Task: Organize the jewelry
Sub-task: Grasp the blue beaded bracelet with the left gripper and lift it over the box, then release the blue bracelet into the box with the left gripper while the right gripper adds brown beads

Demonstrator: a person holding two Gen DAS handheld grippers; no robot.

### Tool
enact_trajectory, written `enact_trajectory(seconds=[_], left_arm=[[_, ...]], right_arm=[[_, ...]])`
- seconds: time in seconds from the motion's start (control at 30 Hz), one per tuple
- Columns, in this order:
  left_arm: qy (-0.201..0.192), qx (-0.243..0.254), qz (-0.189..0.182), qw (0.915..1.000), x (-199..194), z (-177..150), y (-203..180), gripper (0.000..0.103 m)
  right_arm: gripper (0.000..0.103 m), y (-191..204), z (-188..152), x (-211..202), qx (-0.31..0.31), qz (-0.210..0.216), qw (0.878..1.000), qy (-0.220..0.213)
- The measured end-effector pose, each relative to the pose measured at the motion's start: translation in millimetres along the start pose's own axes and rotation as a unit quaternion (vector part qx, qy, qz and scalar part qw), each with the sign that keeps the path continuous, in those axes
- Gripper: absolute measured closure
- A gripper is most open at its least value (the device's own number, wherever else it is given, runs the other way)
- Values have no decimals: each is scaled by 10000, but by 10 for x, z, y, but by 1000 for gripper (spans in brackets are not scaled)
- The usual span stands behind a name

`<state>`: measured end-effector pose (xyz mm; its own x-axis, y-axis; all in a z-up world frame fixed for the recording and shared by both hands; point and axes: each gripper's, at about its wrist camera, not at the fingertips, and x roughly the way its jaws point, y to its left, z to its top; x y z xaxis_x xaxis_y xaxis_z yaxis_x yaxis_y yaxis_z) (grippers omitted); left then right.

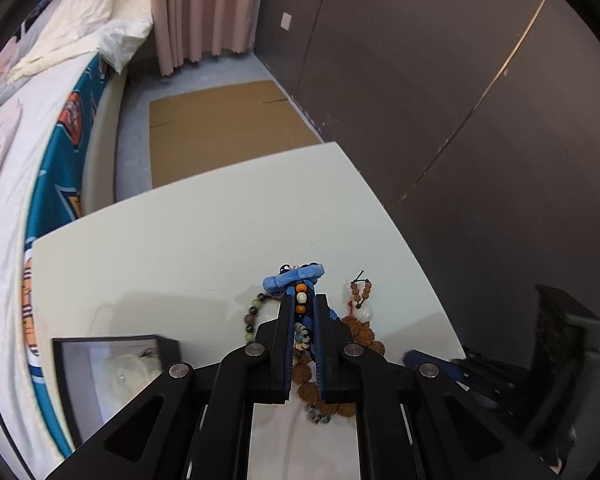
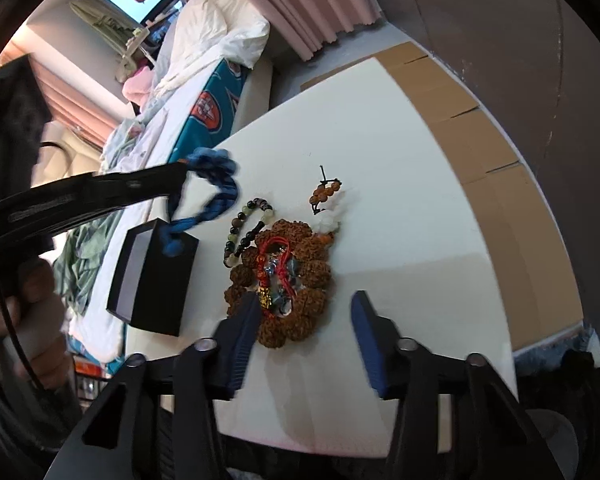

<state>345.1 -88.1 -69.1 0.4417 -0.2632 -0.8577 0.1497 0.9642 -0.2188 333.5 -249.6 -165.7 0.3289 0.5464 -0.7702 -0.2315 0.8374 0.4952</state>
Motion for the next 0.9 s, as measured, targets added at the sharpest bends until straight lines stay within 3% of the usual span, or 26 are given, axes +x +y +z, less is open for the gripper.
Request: enact_trajectory(seconds=[0.13, 0.4, 0.43, 0.6, 0.9], left_arm=[[-121, -97, 26, 9999, -165, -81, 107, 94], [-306, -384, 65, 9988, -435, -330, 392, 94], [-338, -447, 68, 9984, -484, -361, 438, 94], [-511, -701, 38, 9962, -694, -479, 644, 94], [-795, -998, 4, 9918, -979, -656, 948, 94]], right_arm=[[74, 3, 41, 117, -4, -152, 9998, 108], [74, 123, 121, 286, -337, -708, 9965, 304], [80, 132, 131, 297, -328, -732, 9963, 313], [82, 151, 197, 167, -228, -512, 9983, 140], [83, 619, 296, -212, -583, -125, 9978, -303]])
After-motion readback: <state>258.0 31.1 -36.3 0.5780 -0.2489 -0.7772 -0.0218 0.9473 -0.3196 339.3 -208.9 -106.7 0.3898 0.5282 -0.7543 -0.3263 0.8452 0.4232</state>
